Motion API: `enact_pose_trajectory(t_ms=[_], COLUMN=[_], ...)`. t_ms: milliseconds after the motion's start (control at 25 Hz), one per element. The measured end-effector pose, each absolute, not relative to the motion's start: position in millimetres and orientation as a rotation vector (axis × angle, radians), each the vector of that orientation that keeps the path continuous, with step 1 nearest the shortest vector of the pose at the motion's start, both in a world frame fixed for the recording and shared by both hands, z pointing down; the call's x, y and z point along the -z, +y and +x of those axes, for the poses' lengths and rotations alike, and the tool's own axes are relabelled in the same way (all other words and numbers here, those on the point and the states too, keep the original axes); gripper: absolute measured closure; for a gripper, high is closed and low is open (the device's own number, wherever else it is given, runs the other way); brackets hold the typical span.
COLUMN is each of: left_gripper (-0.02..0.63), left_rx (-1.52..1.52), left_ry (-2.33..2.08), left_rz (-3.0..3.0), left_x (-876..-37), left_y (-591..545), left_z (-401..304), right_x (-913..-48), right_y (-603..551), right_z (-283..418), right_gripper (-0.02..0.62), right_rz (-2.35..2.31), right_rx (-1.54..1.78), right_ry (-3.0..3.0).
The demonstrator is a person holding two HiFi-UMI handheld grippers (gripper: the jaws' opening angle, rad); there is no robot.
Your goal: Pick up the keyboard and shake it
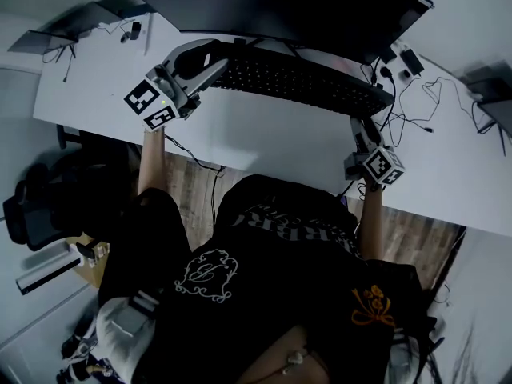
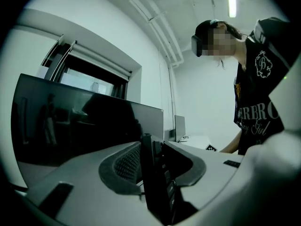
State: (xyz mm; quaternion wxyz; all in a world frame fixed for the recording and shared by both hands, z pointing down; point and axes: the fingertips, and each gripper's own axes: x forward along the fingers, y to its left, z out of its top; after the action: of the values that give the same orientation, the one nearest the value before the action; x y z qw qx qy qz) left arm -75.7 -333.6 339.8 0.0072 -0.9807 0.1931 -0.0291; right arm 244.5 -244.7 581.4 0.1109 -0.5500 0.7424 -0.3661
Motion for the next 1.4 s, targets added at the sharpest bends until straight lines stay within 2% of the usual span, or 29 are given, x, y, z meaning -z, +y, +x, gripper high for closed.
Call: enact_pose_trajectory(t_ms=[320,600,840,1400], left_gripper=[0.448,0.448,0.448,0.449], left_rx=[0.141,0.189,0.141,-0.002], left_ry=[0.612,0.664,0.676,0.934], left_rz=[-2.955,-2.971,-2.949,-3.143], left_x=[-320.4,-336.3,-323.1,-374.6], left_y=[-303.8,-292.4,-287.4,-291.3], left_z=[-66.2,-69.0,-74.7,-137.1], right_x=[-556.6,-575.3,-559.1,-588.6], right_y=[-242.1,-231.4,-236.5,-232.1], right_z=[262.4,257.9,256.0,211.2], right_gripper=[0.328,0.331,0.333,0.336], right_rz=[-1.643,-1.683,-1.667,-1.651], right_rx=[0.921,0.985,0.928,1.133], right_ry=[2.234,2.249,2.263,2.354])
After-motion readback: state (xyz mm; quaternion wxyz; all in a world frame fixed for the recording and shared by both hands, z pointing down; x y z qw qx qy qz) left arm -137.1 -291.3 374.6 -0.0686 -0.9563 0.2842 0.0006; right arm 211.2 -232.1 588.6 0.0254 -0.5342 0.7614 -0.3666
